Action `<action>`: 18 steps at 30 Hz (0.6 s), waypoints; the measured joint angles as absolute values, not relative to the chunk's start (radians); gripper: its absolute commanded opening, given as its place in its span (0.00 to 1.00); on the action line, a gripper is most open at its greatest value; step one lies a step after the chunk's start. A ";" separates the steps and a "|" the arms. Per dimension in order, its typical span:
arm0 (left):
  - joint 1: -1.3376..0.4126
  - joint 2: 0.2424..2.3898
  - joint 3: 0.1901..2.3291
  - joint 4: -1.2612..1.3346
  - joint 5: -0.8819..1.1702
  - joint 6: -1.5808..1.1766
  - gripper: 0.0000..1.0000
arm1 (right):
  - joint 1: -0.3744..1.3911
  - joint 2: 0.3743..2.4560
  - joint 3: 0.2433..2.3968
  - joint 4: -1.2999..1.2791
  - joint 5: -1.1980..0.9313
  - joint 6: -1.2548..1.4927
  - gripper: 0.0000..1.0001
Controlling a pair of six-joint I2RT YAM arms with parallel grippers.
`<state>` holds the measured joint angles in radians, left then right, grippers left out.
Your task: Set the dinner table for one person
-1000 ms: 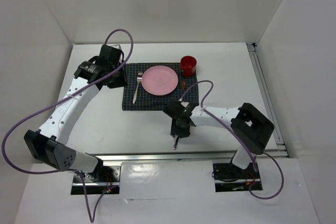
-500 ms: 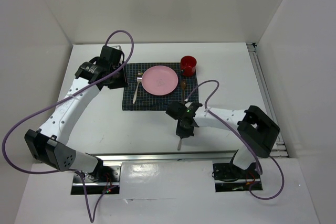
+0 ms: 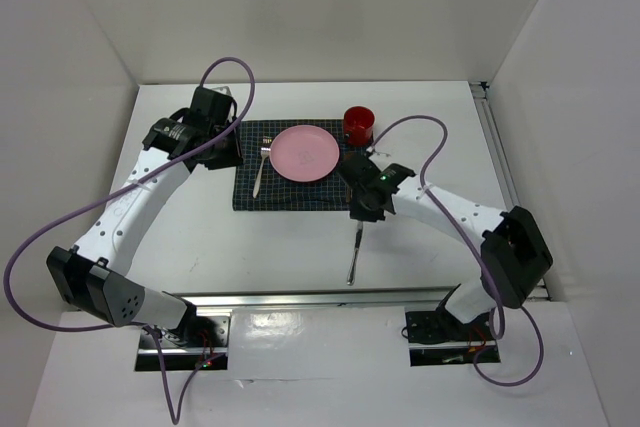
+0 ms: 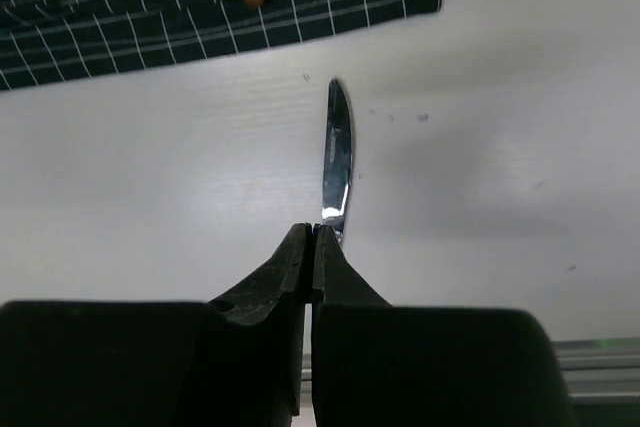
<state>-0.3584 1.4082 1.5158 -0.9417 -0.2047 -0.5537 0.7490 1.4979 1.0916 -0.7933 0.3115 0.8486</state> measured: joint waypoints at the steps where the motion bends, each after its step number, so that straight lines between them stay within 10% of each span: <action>1: -0.358 1.408 1.516 -0.942 -0.205 -0.554 0.43 | 0.736 1.505 1.102 -0.788 0.313 0.834 0.00; 7: -0.358 1.408 1.516 -0.941 -0.204 -0.554 0.43 | 0.709 1.522 1.078 -0.730 0.254 0.779 0.48; 18: -0.358 1.409 1.516 -0.934 -0.204 -0.554 0.43 | 0.777 1.532 0.849 -0.663 0.082 0.841 0.58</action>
